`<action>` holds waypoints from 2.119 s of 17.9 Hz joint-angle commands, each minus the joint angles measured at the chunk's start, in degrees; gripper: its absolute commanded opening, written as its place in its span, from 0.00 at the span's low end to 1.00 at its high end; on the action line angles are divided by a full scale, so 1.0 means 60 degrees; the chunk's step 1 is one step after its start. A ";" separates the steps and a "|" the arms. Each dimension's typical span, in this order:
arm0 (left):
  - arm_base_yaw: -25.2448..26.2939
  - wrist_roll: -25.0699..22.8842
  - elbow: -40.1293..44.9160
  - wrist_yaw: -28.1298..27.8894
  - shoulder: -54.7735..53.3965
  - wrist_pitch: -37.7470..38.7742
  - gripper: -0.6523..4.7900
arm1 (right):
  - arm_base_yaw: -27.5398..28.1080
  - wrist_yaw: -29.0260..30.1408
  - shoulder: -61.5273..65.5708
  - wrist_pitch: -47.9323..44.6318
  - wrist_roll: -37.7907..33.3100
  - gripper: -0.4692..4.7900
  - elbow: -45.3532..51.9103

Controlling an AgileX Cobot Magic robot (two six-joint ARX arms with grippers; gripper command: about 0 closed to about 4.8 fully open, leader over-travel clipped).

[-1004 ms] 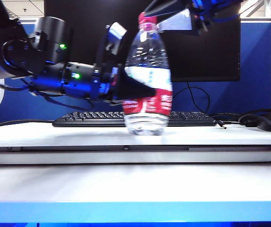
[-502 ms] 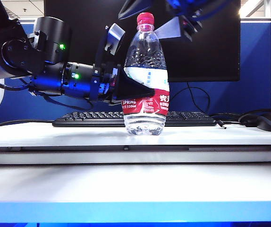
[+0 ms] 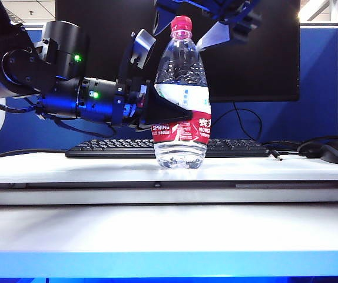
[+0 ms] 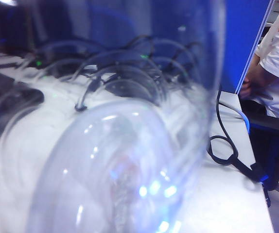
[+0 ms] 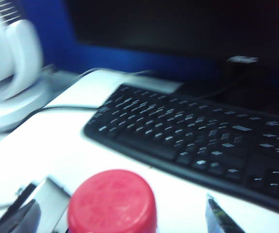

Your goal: Unscrew the cap from the plastic bottle on the table.

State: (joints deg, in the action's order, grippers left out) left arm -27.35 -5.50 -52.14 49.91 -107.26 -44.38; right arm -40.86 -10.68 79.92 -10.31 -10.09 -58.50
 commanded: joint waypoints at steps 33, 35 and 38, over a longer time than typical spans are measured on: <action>0.0007 -0.0044 0.0015 -0.0208 0.0007 0.0098 0.11 | 0.0208 -0.0379 -0.0652 -0.0903 0.0550 0.15 -0.0051; 0.0007 -0.0040 0.0015 -0.0204 0.0007 0.0102 0.11 | 0.0208 -0.0379 -0.0656 -0.1013 0.0688 0.12 -0.0051; 0.0007 -0.0036 0.0015 -0.0204 0.0007 0.0106 0.11 | 0.0208 -0.0379 -0.0710 -0.1413 0.0743 0.10 -0.0062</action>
State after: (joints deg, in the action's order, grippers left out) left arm -27.55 -5.74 -52.31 48.82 -107.15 -45.06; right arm -40.01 -11.00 76.97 -12.56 -6.00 -58.04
